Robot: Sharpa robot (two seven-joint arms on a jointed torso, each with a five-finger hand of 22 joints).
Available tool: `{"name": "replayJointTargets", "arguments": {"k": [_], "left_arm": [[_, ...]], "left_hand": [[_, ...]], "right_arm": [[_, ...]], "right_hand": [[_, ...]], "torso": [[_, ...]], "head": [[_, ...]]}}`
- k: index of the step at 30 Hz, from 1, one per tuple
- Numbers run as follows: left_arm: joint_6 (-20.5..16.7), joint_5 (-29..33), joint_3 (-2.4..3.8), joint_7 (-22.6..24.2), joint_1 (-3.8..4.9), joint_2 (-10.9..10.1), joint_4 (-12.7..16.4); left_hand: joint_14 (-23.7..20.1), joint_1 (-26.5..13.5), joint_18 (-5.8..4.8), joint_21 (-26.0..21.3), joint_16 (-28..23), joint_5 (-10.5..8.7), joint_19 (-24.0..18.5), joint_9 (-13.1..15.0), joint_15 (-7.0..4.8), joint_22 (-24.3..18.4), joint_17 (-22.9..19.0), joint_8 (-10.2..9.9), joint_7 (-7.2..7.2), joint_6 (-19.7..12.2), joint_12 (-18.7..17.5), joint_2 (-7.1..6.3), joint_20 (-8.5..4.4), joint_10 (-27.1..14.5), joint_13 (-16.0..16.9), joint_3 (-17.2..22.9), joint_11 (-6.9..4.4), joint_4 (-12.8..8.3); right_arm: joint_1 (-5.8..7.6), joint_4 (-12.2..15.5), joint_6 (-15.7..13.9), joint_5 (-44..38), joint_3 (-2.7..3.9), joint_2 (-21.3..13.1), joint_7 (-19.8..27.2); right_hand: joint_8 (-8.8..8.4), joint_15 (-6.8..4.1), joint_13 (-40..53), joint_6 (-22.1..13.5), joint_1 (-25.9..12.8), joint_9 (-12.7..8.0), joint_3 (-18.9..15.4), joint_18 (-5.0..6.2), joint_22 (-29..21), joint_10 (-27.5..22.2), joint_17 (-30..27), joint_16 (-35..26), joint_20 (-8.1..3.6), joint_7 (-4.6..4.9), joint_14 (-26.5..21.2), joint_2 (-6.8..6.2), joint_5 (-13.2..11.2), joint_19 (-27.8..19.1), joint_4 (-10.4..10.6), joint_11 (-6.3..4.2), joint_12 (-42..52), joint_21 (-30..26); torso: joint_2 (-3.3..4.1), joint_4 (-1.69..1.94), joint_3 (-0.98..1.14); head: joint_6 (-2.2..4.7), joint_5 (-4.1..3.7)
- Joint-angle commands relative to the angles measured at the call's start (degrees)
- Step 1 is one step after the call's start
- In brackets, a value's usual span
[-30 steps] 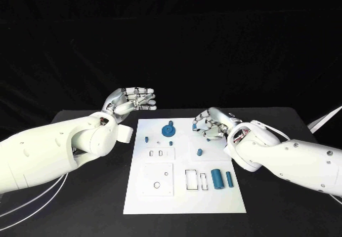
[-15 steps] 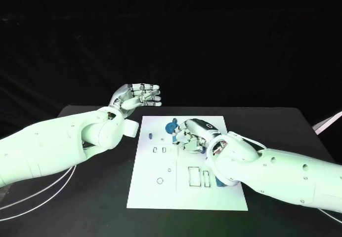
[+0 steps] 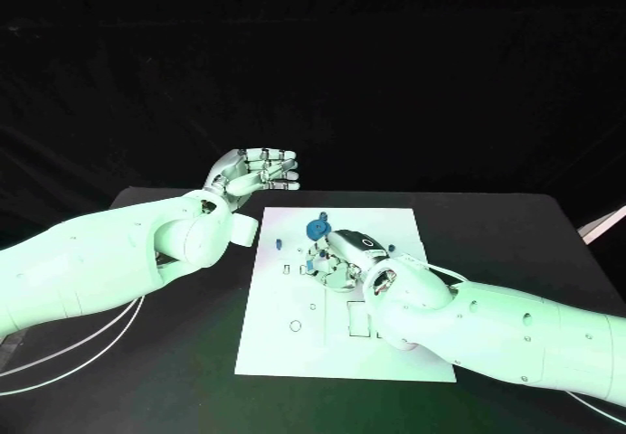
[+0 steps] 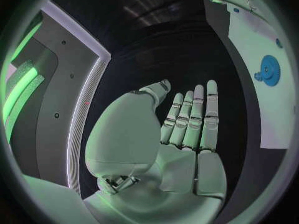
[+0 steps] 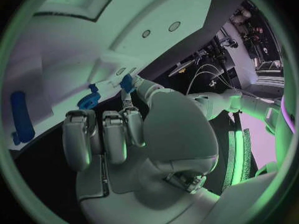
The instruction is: Assemble the parts on the task board
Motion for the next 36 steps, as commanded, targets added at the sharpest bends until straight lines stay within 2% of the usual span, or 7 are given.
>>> {"name": "replayJointTargets", "arguments": {"k": [1, 10, 16, 20, 36], "left_arm": [[0.2, 0.0, 0.02, 0.1, 0.03, 0.2, 0.0], [0.4, 0.0, -0.03, 0.0, 0.03, 0.4, -0.1], [0.4, 0.0, -0.05, 0.0, 0.03, 0.4, -0.2], [0.5, 0.0, -0.06, -0.1, 0.03, 0.4, -0.2], [0.6, 0.0, -0.08, -0.2, 0.03, 0.3, -0.2]], "left_hand": [[-0.5, -0.9, 0.08, 0.8, -1.0, -0.18, 0.3, 0.8, 0.17, 1.0, 0.8, 0.3, 2.59, -0.6, -0.3, -0.85, -0.26, -0.1, 0.9, 1.5, -0.03, -0.8], [-0.5, -0.9, 0.08, 0.8, -1.0, -0.18, 0.3, 0.8, 0.17, 1.0, 0.8, 0.3, 2.59, -0.6, -0.3, -0.85, -0.26, -0.1, 0.9, 1.5, -0.03, -0.8], [-0.5, -0.9, 0.08, 0.8, -1.0, -0.18, 0.3, 0.8, 0.17, 1.0, 0.8, 0.3, 2.59, -0.6, -0.3, -0.85, -0.26, -0.1, 0.9, 1.5, -0.03, -0.8], [-0.5, -0.9, 0.08, 0.8, -1.0, -0.18, 0.3, 0.8, 0.17, 1.0, 0.8, 0.3, 2.59, -0.6, -0.3, -0.85, -0.26, -0.1, 0.9, 1.5, -0.03, -0.8], [-0.5, -1.0, 0.09, 0.9, -1.1, -0.18, 0.2, 0.9, 0.15, 1.1, 1.0, 0.3, 2.55, -0.5, -0.3, -0.78, -0.25, 0.0, 0.9, 1.5, -0.06, -0.9]], "right_arm": [[-0.30, -0.6, 0.3, -0.7, -0.03, 0.4, -0.3], [-1.07, -2.0, 0.1, -1.8, -0.14, 1.5, -0.8], [-1.20, -2.3, 0.1, -2.0, -0.15, 1.7, -0.9], [-1.23, -2.4, 0.1, -2.1, -0.16, 1.6, -0.8], [-1.24, -3.0, 1.1, -2.2, -0.16, 1.7, -1.1]], "right_hand": [[2.88, -0.31, 8.4, 1.5, -1.0, 2.2, 3.6, -1.28, 13.4, 0.1, 15.7, 0.8, -0.46, 0.17, 5.9, 1.84, 0.6, 4.6, -0.6, -0.29, 0.8, 0.9], [2.94, -0.24, 8.4, 1.3, -1.4, 2.3, 3.6, -1.27, 13.4, 0.1, 15.7, 0.8, -0.39, 0.24, 5.9, 1.63, 0.6, 4.6, -0.6, -0.21, 0.8, 0.9], [2.95, -0.22, 8.4, 1.3, -1.4, 2.3, 3.6, -1.27, 13.4, 0.1, 15.7, 0.8, -0.37, 0.25, 5.9, 1.59, 0.6, 4.6, -0.6, -0.20, 0.8, 0.9], [2.96, -0.19, 8.4, 1.2, -1.6, 2.3, 3.6, -1.27, 13.4, 0.1, 15.7, 0.8, -0.34, 0.29, 5.9, 1.44, 0.6, 4.6, -0.7, -0.17, 0.8, 0.9], [2.95, 0.07, 8.3, 0.4, -3.6, 2.4, 3.1, -1.20, 13.2, -0.1, 15.7, 0.8, -0.07, 0.62, 5.9, 0.03, 0.5, 4.4, -0.5, 0.13, 0.5, 0.6]], "torso": [[0.03, -0.06, -0.01], [-0.02, 0.00, 0.10], [-0.04, 0.01, 0.04], [0.00, -0.06, 0.09], [0.00, -0.10, 0.09]], "head": [[-0.18, 0.09], [-0.43, 0.19], [-0.49, 0.23], [-0.57, 0.37], [-0.71, 0.49]]}}
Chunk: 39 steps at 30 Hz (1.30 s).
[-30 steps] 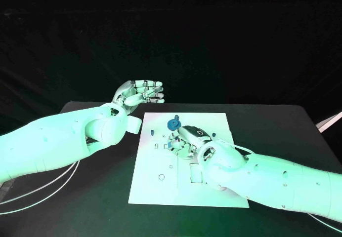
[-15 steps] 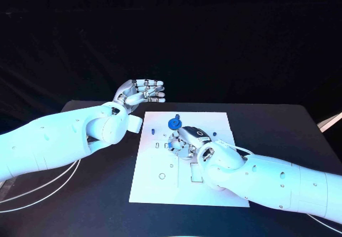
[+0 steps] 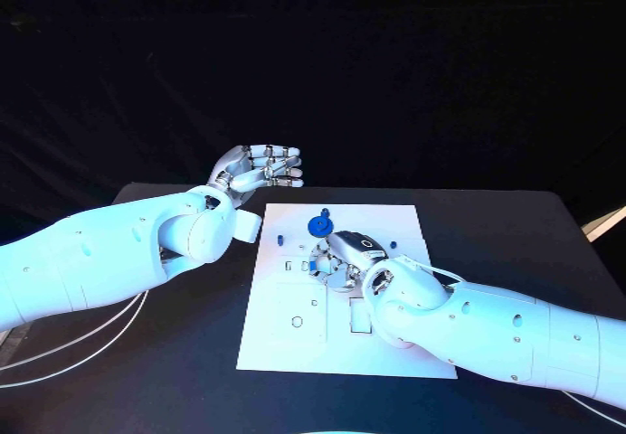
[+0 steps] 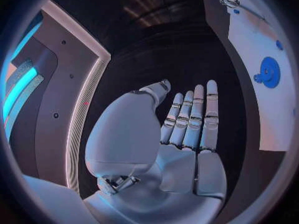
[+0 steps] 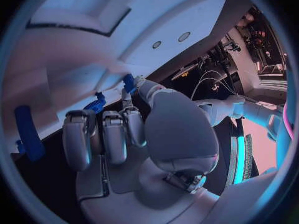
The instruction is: Assemble the parts on the task board
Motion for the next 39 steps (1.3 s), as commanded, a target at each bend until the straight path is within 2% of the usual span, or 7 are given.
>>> {"name": "replayJointTargets", "arguments": {"k": [1, 26, 29, 33, 39], "left_arm": [[0.2, 0.0, 0.03, 0.0, 0.03, 0.1, 0.1], [0.4, 0.0, 0.02, -0.1, 0.03, 0.0, 0.0], [0.4, 0.0, 0.02, -0.1, 0.03, 0.0, 0.0], [0.4, 0.0, 0.02, -0.1, 0.03, 0.0, 0.0], [0.4, 0.0, 0.02, -0.2, 0.03, 0.0, 0.0]], "left_hand": [[-0.5, -1.0, 0.09, 0.9, -1.1, -0.18, 0.2, 0.8, 0.15, 1.1, 0.9, 0.3, 2.55, -0.5, -0.3, -0.79, -0.25, 0.0, 0.9, 1.5, -0.06, -0.9], [-0.5, -1.0, 0.09, 0.9, -1.1, -0.18, 0.2, 0.8, 0.15, 1.1, 0.9, 0.3, 2.55, -0.5, -0.3, -0.79, -0.25, 0.0, 0.9, 1.5, -0.06, -0.9], [-0.5, -1.2, 0.09, 1.0, -1.1, -0.18, 0.1, 0.8, 0.16, 1.1, 1.0, 0.3, 2.55, -0.5, -0.3, -0.77, -0.24, 0.0, 0.9, 1.5, -0.06, -0.9], [-0.5, -1.2, 0.09, 1.0, -1.1, -0.18, 0.1, 0.8, 0.16, 1.1, 1.0, 0.3, 2.55, -0.5, -0.3, -0.77, -0.24, 0.0, 0.9, 1.5, -0.06, -0.9], [-0.5, -1.2, 0.09, 1.0, -1.1, -0.18, 0.1, 0.8, 0.16, 1.1, 1.0, 0.3, 2.55, -0.5, -0.3, -0.77, -0.24, 0.0, 0.9, 1.5, -0.06, -0.9]], "right_arm": [[-0.04, -0.1, 0.4, -0.1, -0.01, 0.1, -0.2], [-0.02, -0.3, -0.2, -0.2, -0.01, 0.1, -0.3], [-0.02, -0.4, -0.1, -0.2, -0.01, 0.1, -0.4], [-0.02, -0.4, 0.0, -0.2, -0.01, 0.1, -0.3], [-0.01, -0.4, 0.4, -0.2, -0.02, 0.1, -0.2]], "right_hand": [[2.26, 0.08, 8.3, 0.2, -2.1, 1.9, 3.0, -1.19, 13.2, -0.1, 15.7, 0.8, -0.07, 0.43, 5.9, 0.09, 0.5, 4.4, -0.4, 0.15, 0.5, 0.6], [1.12, 0.75, 7.7, -2.3, -3.5, 1.3, 2.4, -1.00, 12.7, -0.8, 15.7, 0.8, 0.50, 1.39, 5.9, -1.95, 0.5, 4.0, -0.3, 0.97, -0.5, -0.2], [0.83, 0.91, 7.6, -2.8, -3.8, 1.2, 2.2, -0.99, 12.7, -1.0, 15.7, 0.8, 0.64, 1.59, 5.9, -2.45, 0.5, 4.0, -0.2, 1.16, -0.6, -0.3], [0.34, 1.21, 7.3, -3.5, -4.8, 0.9, 1.0, -0.90, 12.5, -1.3, 15.7, 0.8, 0.94, 1.86, 5.9, -3.89, 0.4, 3.9, 0.2, 1.47, -1.0, -0.6], [0.02, 1.29, 7.1, -4.0, -5.1, 0.7, 0.1, -0.85, 12.4, -1.5, 15.7, 0.8, 1.05, 1.93, 5.9, -4.62, 0.4, 3.8, 0.4, 1.54, -1.3, -0.8]], "torso": [[0.02, -0.02, 0.01], [0.03, -0.05, 0.03], [0.04, -0.05, 0.03], [0.05, -0.02, 0.02], [0.06, 0.00, 0.02]], "head": [[-0.04, 0.03], [-0.15, -0.02], [-0.25, 0.06], [-0.23, -0.02], [-0.27, -0.08]]}}
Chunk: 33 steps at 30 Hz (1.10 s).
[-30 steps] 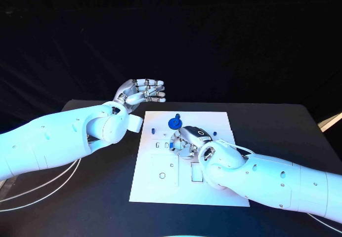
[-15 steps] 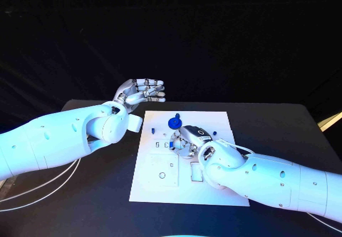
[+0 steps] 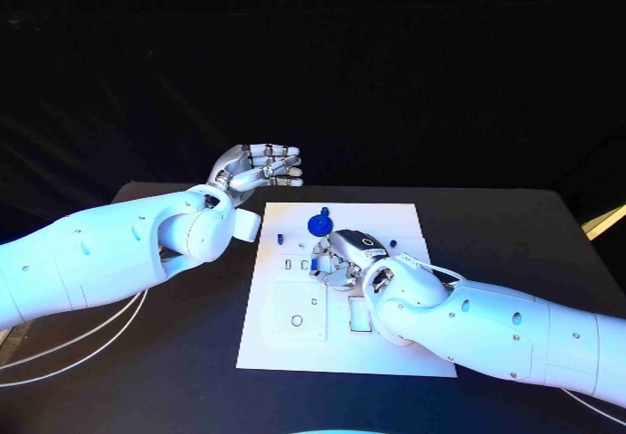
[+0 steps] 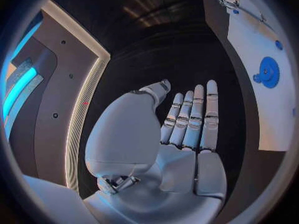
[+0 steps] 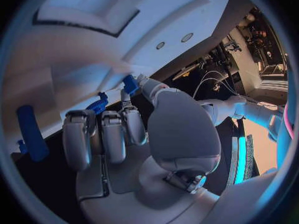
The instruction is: Assemble the parts on the task board
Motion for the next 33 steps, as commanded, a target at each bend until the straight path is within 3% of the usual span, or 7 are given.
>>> {"name": "replayJointTargets", "arguments": {"k": [1, 14, 18, 21, 26, 29, 33], "left_arm": [[0.2, 0.0, 0.04, 0.1, 0.03, 0.1, 0.0], [0.2, 0.0, 0.01, 0.1, 0.03, 0.2, -0.1], [0.1, -0.3, 0.01, -0.4, 0.02, 0.2, -0.3], [0.4, -1.6, 0.00, -1.7, 0.02, 0.2, -0.6], [1.9, -6.4, 0.00, -6.0, 0.02, 0.1, -1.3], [2.4, -9.8, 0.00, -9.2, 0.03, 0.1, -1.9], [4.8, -14.4, 0.01, -15.2, 0.03, 0.5, -3.3]], "left_hand": [[-0.5, -1.2, 0.09, 1.0, -1.1, -0.18, 0.1, 0.8, 0.16, 1.1, 1.0, 0.3, 2.55, -0.5, -0.3, -0.77, -0.24, 0.0, 0.9, 1.5, -0.06, -0.9], [-0.5, -1.2, 0.09, 1.0, -1.1, -0.18, 0.1, 0.8, 0.16, 1.1, 1.0, 0.3, 2.55, -0.5, -0.3, -0.77, -0.24, 0.0, 0.9, 1.5, -0.06, -0.9], [-0.6, -1.3, 0.08, 1.0, -1.2, -0.20, 0.1, 0.8, 0.19, 1.1, 1.1, 0.2, 2.56, -0.6, -0.4, -0.81, -0.22, -0.1, 0.9, 1.5, -0.03, -0.9], [-0.8, -1.9, 0.07, 1.1, -1.4, -0.26, 0.0, 0.8, 0.26, 1.1, 1.2, 0.0, 2.48, -1.1, -0.5, -1.10, -0.14, -0.5, 0.9, 1.1, 0.01, -0.8], [2.3, -4.4, 0.36, 2.3, 0.6, -0.35, 1.7, 0.9, -0.79, 1.4, 3.1, -0.3, 1.50, -2.2, 0.6, -2.13, -0.68, 1.8, 1.5, -1.1, -1.02, 0.4], [8.2, -5.6, 0.27, 6.2, 7.1, -0.34, 6.5, 1.5, -2.68, 3.1, 7.5, 0.2, 0.92, -2.0, 3.1, -2.35, -2.69, 5.4, 2.7, -3.4, -2.31, 2.1], [11.2, -6.1, -0.20, 21.1, 32.0, -0.25, 11.1, 6.5, -6.12, 12.0, 25.3, 8.4, -1.65, 0.4, 15.9, -2.60, -6.19, 8.7, 11.0, -5.8, -4.86, 5.5]], "right_arm": [[-0.02, 0.0, 0.3, -0.1, -0.01, 0.1, 0.1], [-0.02, 0.2, -1.3, -0.1, -0.02, -0.1, 0.7], [-0.02, 0.9, -4.0, -0.1, -0.01, -0.6, 1.8], [0.06, 1.9, -5.7, 0.0, 0.00, -1.4, 2.8], [0.87, 4.3, -7.3, 0.8, 0.18, -3.4, 4.5], [1.92, 6.2, -7.6, 2.8, 0.33, -5.2, 6.3], [3.34, 8.8, -7.3, 7.9, 0.62, -8.8, 9.6]], "right_hand": [[-0.84, 0.06, 7.2, -1.1, -1.6, -0.2, 0.1, -0.85, 12.4, -0.1, 15.7, 0.8, 0.60, 0.26, 5.9, -1.15, 0.4, 3.4, 0.4, 0.21, -0.6, -0.8], [-0.85, 0.08, 7.1, -1.0, -1.7, -0.3, -1.0, -0.84, 12.4, -0.2, 15.7, 0.8, 0.65, 0.22, 5.9, -1.55, 0.4, 3.4, 0.7, 0.20, -0.7, -0.8], [-4.38, 1.32, 6.3, -15.1, 5.7, -5.5, -21.5, -0.62, 11.9, -1.3, 15.7, 0.8, 1.59, 1.49, 5.9, -1.11, 2.1, 3.0, 10.2, 1.72, -1.9, -1.8], [-4.98, 1.36, 5.8, -23.0, 7.2, -9.1, -24.4, -0.58, 11.7, -1.6, 15.6, 0.7, 1.80, 1.90, 5.8, -3.58, 2.4, 2.9, 11.7, 1.72, -2.4, -2.0], [-4.85, 1.40, 5.7, -22.9, 7.6, -9.1, -24.4, -0.54, 11.7, -1.7, 15.4, 0.6, 1.84, 1.96, 5.8, -3.51, 2.5, 2.8, 11.6, 1.77, -2.5, -2.2], [-4.01, 1.47, 5.7, -19.2, 8.2, -7.8, -23.5, -0.47, 11.5, -1.7, 15.3, 0.6, 1.91, 2.02, 5.8, -2.58, 2.2, 2.7, 11.6, 1.85, -2.5, -2.5], [-1.53, 1.30, 5.6, -9.9, 8.5, -4.8, -22.0, -0.19, 10.8, -1.9, 14.8, 0.3, 1.82, 1.73, 5.6, -0.79, 1.5, 2.1, 11.4, 1.61, -2.6, -3.7]], "torso": [[0.01, 0.00, -0.01], [0.00, 0.00, -0.01], [-0.03, 0.03, 0.03], [-0.10, 0.00, 0.04], [-0.30, -0.12, 0.06], [-0.47, -0.30, 0.06], [-1.08, -0.52, 0.05]], "head": [[-0.09, -0.09], [-0.22, -0.12], [-0.19, -0.10], [-0.13, -0.07], [0.17, 0.01], [0.30, 0.05], [0.08, 0.12]]}}
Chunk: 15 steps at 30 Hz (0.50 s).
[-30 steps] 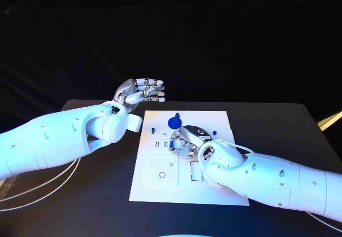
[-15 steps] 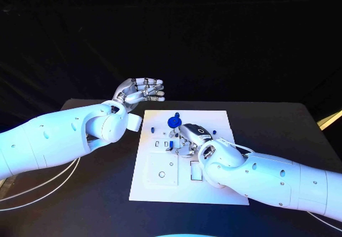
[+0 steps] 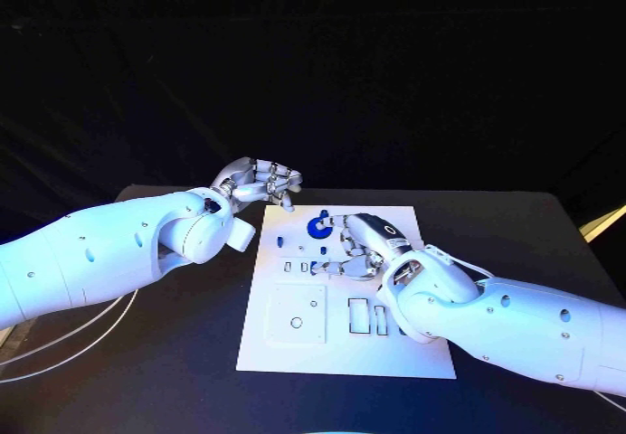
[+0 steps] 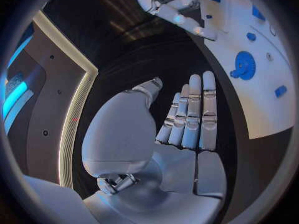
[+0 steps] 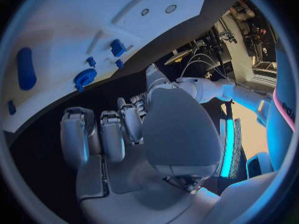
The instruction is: Assemble the parts on the task board
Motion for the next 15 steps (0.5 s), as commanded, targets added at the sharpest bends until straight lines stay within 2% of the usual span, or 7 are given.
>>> {"name": "replayJointTargets", "arguments": {"k": [1, 3, 5, 7, 10, 14, 15], "left_arm": [[2.6, -4.1, 0.04, -5.0, 0.04, 0.4, -0.9], [4.3, -7.2, 0.05, -7.9, 0.04, 0.5, -1.3], [7.1, -11.5, 0.06, -11.7, 0.05, 0.8, -1.6], [9.6, -15.5, 0.07, -15.2, 0.07, 1.0, -1.7], [13.9, -22.3, 0.11, -21.3, 0.16, 1.7, -1.7], [19.1, -28.5, 0.19, -27.6, 0.38, 2.6, -1.5], [19.4, -28.8, 0.19, -27.9, 0.40, 2.7, -1.5]], "left_hand": [[-1.1, -1.7, -0.67, 10.6, 14.2, 0.20, 0.1, 4.8, -1.94, 6.8, 8.7, 7.0, -0.92, -1.1, 11.5, 0.84, -0.21, -1.9, 8.3, -1.5, -1.08, 1.9], [3.2, -1.8, 0.18, 15.2, 23.2, -0.08, -1.5, 7.3, -1.65, 10.0, 16.8, 10.7, -0.81, -1.8, 18.9, 0.49, -0.92, -3.0, 13.5, -2.3, -1.75, 2.7], [8.9, -3.9, -0.78, 24.3, 32.9, 0.07, -0.1, 10.7, -2.32, 19.9, 26.1, 15.5, -1.74, -2.4, 27.8, 1.87, -1.23, -4.8, 19.5, -3.1, -2.52, 3.5], [11.4, -5.3, -1.45, 29.8, 37.1, 0.17, 0.9, 13.0, -2.69, 26.3, 30.1, 18.5, -2.22, -3.4, 32.9, 2.71, -1.56, -6.2, 22.9, -3.0, -2.93, 3.7], [15.6, -8.0, -2.57, 35.6, 42.2, 0.04, 4.1, 15.9, -3.57, 34.5, 36.2, 22.4, -3.44, -2.5, 37.5, 3.48, -2.13, -5.3, 25.4, -3.3, -3.92, 3.7], [18.4, -9.5, -3.46, 39.4, 45.4, 0.02, 7.0, 18.6, -4.45, 40.1, 40.6, 25.4, -4.56, -1.8, 42.5, 3.77, -2.92, -2.4, 30.1, -3.4, -5.01, 3.9], [18.6, -9.9, -3.51, 39.5, 45.6, -0.04, 7.1, 18.9, -4.52, 40.4, 40.9, 25.7, -4.65, -1.6, 42.9, 3.79, -2.99, -2.1, 30.6, -3.5, -5.02, 3.8]], "right_arm": [[1.01, 1.8, 0.3, 5.1, 0.16, -2.5, 3.0], [1.73, 2.6, 0.8, 8.8, 0.23, -4.2, 5.0], [2.65, 3.7, 1.4, 13.9, 0.31, -6.5, 7.3], [3.49, 4.6, 2.2, 19.2, 0.41, -8.5, 9.1], [5.26, 5.4, 3.7, 29.1, 0.51, -11.9, 11.5], [7.09, 5.3, 4.9, 36.7, 0.56, -14.7, 12.7], [7.16, 5.3, 5.0, 37.0, 0.56, -14.8, 12.7]], "right_hand": [[1.83, 0.05, 5.5, 2.0, 0.5, 0.7, 0.4, -0.17, 10.7, -0.4, 14.7, 0.3, 0.19, 0.07, 6.0, 1.59, -0.2, 2.8, 0.1, 0.06, -0.6, -1.3], [2.89, -0.04, 5.4, 3.5, 0.7, 0.8, 1.1, 0.04, 10.1, -0.7, 14.2, 0.0, 0.11, 0.00, 5.9, 2.40, -0.5, 2.4, 0.0, -0.01, -0.8, -2.2], [4.19, -0.09, 4.9, 5.0, 0.8, 1.0, 1.9, 0.49, 8.9, -1.2, 13.1, -0.6, 0.06, -0.05, 5.5, 3.50, -0.7, 1.5, -0.2, -0.06, -1.4, -4.2], [5.17, -0.26, 4.6, 5.8, 0.5, 1.2, 2.2, 0.69, 8.4, -1.7, 12.5, -0.9, -0.05, -0.30, 5.4, 3.95, -0.8, 1.1, -0.2, -0.25, -1.9, -5.1], [7.72, -0.78, 4.0, 7.4, -1.1, 1.9, 2.3, 1.00, 7.5, -2.2, 11.6, -1.4, -0.50, -1.01, 5.1, 4.90, -1.0, 0.5, -0.3, -0.85, -2.6, -6.7], [11.26, -1.42, 4.0, 8.5, -2.3, 3.6, 1.1, 0.96, 7.5, -2.2, 11.7, -1.4, -1.11, -1.88, 5.2, 5.53, -1.2, 0.7, -0.5, -1.61, -2.5, -6.7], [11.28, -1.43, 4.0, 8.5, -2.3, 3.6, 1.1, 0.96, 7.5, -2.2, 11.7, -1.4, -1.11, -1.89, 5.2, 5.54, -1.2, 0.7, -0.5, -1.62, -2.5, -6.7]], "torso": [[-0.73, -0.31, 0.02], [-1.07, -0.51, 0.06], [-1.37, -0.63, 0.08], [-1.72, -0.72, 0.07], [-2.33, -0.97, 0.16], [-2.89, -1.12, 0.31], [-2.94, -1.12, 0.33]], "head": [[-0.15, 0.08], [-0.16, 0.28], [-0.37, 0.40], [-0.38, 0.58], [-0.55, 0.83], [-0.75, 1.01], [-0.77, 1.03]]}}
